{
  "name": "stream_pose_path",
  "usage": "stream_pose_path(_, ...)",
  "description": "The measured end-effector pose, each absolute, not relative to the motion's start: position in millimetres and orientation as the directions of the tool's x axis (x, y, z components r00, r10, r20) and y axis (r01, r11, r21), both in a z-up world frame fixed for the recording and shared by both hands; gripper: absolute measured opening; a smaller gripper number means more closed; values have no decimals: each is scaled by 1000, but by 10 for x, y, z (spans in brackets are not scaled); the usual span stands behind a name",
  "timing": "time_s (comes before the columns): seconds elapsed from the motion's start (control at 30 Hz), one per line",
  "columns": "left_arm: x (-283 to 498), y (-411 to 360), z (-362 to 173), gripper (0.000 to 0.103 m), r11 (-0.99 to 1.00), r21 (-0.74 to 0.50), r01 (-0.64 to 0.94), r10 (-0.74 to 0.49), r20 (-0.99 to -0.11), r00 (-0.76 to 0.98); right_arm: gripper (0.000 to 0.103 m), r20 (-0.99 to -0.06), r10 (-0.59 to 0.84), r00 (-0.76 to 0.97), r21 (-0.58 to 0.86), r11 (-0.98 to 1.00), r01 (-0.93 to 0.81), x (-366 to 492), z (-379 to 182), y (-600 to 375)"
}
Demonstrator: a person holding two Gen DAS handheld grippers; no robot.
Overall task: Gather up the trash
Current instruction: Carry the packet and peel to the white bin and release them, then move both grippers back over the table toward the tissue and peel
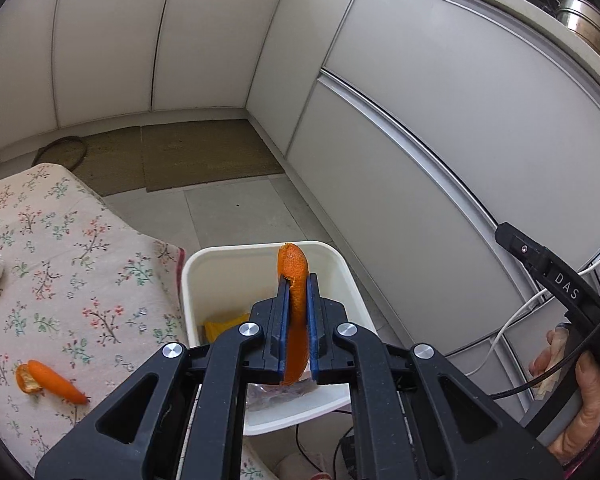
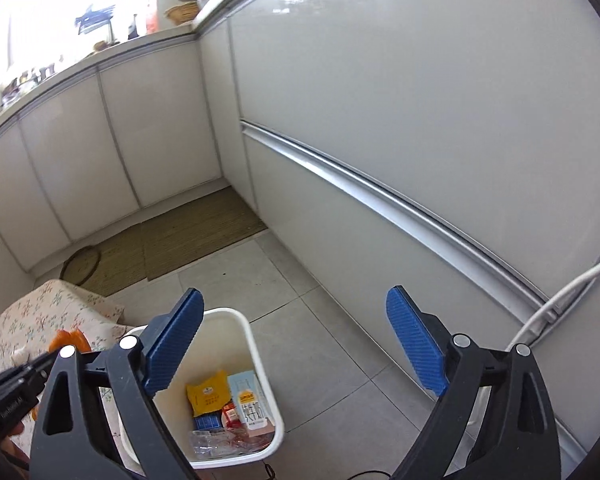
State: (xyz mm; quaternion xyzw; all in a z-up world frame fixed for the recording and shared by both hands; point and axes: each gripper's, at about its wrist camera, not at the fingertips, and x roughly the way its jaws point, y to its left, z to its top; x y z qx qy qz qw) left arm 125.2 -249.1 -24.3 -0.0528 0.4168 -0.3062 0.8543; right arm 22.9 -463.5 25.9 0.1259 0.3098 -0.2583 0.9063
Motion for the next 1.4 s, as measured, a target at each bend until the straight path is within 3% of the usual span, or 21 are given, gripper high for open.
stream_pose_path(0.53,1352,-3099,-423,9,803,-318,504,-549,-723,419,91,-634,-449,630,102,759,644,9,252,-5003)
stream_pose_path(0.73,1363,-3099,-461,39,817,-292,497,-524,-736,429,91,-648,-452,613,78,761,644,69,217,-4997)
stream_pose_path(0.9,1373,-2988,-486,73,858,-256,445,-467,-749,470,91,-650,-450,612,59,773,631,136,204,-4925)
stream_pose_path(0.97,1374,-2942,-492,79,877,-231,421,-434,-756,489,91,-653,-446,611,54,778,626,148,187,-4898)
stream_pose_path(1.4,1432,-2258,-335,90,951,-81,299,-258,-743,617,96,-668,-377,642,-17,870,493,489,90,-4211)
